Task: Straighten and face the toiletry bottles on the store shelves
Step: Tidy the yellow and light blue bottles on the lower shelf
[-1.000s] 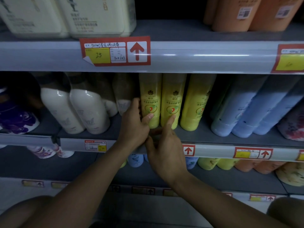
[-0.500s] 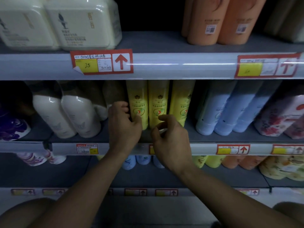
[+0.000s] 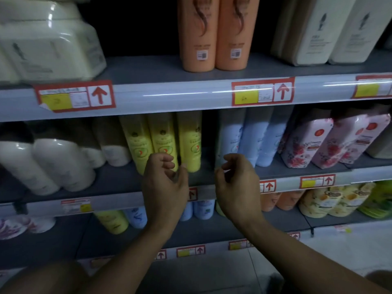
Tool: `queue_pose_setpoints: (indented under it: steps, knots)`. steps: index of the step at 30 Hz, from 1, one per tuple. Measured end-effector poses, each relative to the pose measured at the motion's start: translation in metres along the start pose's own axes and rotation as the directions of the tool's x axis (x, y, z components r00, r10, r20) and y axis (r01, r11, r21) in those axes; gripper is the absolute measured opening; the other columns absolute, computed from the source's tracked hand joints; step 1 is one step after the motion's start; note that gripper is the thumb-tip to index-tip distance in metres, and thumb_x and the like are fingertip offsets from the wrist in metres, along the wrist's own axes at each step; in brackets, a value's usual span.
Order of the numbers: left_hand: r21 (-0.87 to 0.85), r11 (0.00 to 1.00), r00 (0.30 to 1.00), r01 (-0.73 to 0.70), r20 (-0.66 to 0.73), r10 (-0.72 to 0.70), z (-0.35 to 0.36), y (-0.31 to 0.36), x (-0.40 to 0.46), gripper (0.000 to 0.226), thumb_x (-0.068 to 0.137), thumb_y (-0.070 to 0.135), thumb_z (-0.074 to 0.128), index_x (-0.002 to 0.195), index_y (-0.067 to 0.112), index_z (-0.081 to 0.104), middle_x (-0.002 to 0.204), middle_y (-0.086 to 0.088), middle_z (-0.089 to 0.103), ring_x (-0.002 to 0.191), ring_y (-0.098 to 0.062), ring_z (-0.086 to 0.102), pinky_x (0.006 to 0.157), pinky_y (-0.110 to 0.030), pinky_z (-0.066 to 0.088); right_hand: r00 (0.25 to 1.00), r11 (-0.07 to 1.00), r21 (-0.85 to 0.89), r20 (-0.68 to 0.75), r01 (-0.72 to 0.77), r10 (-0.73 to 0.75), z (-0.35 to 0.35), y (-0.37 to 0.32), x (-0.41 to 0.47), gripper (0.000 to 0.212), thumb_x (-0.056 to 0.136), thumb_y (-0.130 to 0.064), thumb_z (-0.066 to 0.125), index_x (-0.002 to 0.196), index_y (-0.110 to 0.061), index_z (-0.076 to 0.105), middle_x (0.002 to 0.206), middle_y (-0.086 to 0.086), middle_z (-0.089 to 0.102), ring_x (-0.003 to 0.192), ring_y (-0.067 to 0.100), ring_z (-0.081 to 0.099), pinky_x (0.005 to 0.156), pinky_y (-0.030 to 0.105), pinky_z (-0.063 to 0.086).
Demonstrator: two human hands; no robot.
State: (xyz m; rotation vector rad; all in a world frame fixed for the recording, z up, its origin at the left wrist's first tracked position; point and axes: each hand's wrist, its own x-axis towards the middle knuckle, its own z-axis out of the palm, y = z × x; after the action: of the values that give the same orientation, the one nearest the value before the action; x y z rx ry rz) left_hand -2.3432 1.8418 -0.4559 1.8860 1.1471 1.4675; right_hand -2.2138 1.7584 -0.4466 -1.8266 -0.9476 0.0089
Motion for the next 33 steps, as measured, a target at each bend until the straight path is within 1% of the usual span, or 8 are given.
queue_pose_setpoints:
  steps: [5,10,13,17,19,23,28,33]
  knots:
    - [-0.005,1.000,0.999,0.010,-0.051,-0.010,0.032,0.007,-0.003,0.037,0.090,0.032,0.079,0.116,0.022,0.055,0.088,0.010,0.060,0.069,-0.007,0.063,0.063,-0.037,0.056,0.990,0.994,0.085,-0.112,-0.072,0.081,0.013,0.009,0.019,0.035,0.095,-0.025,0.068,0.126,-0.021,0.052,0.102,-0.004,0.064,0.085,0.014,0.065,0.075,0.029,0.049]
    - [0.036,0.996,0.989,0.080,-0.125,-0.075,0.050,0.010,0.003,0.050,0.089,0.045,0.079,0.127,0.023,0.056,0.081,0.010,0.063,0.064,-0.004,0.062,0.061,-0.030,0.052,0.979,0.994,0.090,-0.187,-0.067,0.083,0.015,0.019,0.024,0.031,0.097,-0.024,0.068,0.124,-0.025,0.052,0.089,-0.008,0.065,0.071,0.003,0.062,0.070,0.034,0.052]
    - [0.056,0.993,0.984,0.102,-0.150,-0.093,0.057,0.009,0.007,0.052,0.088,0.046,0.079,0.130,0.024,0.058,0.080,0.012,0.063,0.065,-0.003,0.061,0.062,-0.031,0.052,0.984,0.995,0.094,-0.172,-0.036,0.052,0.016,0.026,0.025,0.039,0.098,-0.024,0.067,0.134,-0.021,0.052,0.089,-0.010,0.065,0.074,0.002,0.063,0.072,0.029,0.052]
    - [0.079,0.988,0.978,0.129,-0.177,-0.114,0.065,0.009,0.007,0.057,0.088,0.047,0.078,0.136,0.021,0.059,0.079,0.014,0.063,0.067,-0.005,0.062,0.065,-0.031,0.052,0.996,0.995,0.089,-0.083,0.034,-0.027,0.016,0.035,0.018,0.068,0.097,-0.025,0.066,0.157,-0.013,0.037,0.088,-0.016,0.062,0.080,0.000,0.063,0.074,0.008,0.044]
    - [0.084,0.987,0.974,0.139,-0.192,-0.120,0.068,0.012,0.005,0.060,0.087,0.047,0.080,0.137,0.020,0.058,0.077,0.014,0.062,0.068,-0.003,0.061,0.065,-0.022,0.047,0.998,0.993,0.104,-0.017,0.059,-0.058,0.016,0.040,0.014,0.079,0.096,-0.028,0.064,0.163,-0.013,0.025,0.091,-0.014,0.062,0.083,0.003,0.064,0.079,0.014,0.048]
    - [0.090,0.977,0.963,0.191,-0.209,-0.169,0.073,0.014,0.004,0.052,0.080,0.052,0.084,0.115,0.025,0.057,0.072,0.012,0.059,0.067,-0.002,0.060,0.061,-0.024,0.045,0.993,0.992,0.122,0.102,0.037,-0.050,0.020,0.046,0.010,0.090,0.095,-0.025,0.067,0.166,-0.016,0.011,0.100,-0.011,0.061,0.086,0.013,0.065,0.080,0.041,0.057]
    - [0.116,0.959,0.947,0.259,-0.227,-0.228,0.084,0.013,0.017,0.050,0.070,0.057,0.089,0.075,0.023,0.052,0.054,0.009,0.054,0.053,-0.004,0.055,0.051,-0.025,0.040,0.991,0.992,0.128,0.136,0.000,-0.017,0.027,0.043,0.002,0.099,0.095,-0.026,0.067,0.166,-0.024,-0.002,0.106,-0.009,0.060,0.090,0.013,0.065,0.079,0.043,0.057]
    - [0.082,0.966,0.937,0.245,-0.274,-0.215,0.085,0.004,0.022,0.049,0.073,0.053,0.089,0.067,0.019,0.054,0.051,0.010,0.055,0.051,-0.009,0.056,0.052,-0.030,0.045,0.991,0.992,0.125,0.133,-0.023,0.006,0.029,0.039,0.000,0.100,0.095,-0.027,0.067,0.166,-0.024,-0.004,0.108,-0.010,0.060,0.084,0.006,0.063,0.076,0.038,0.057]
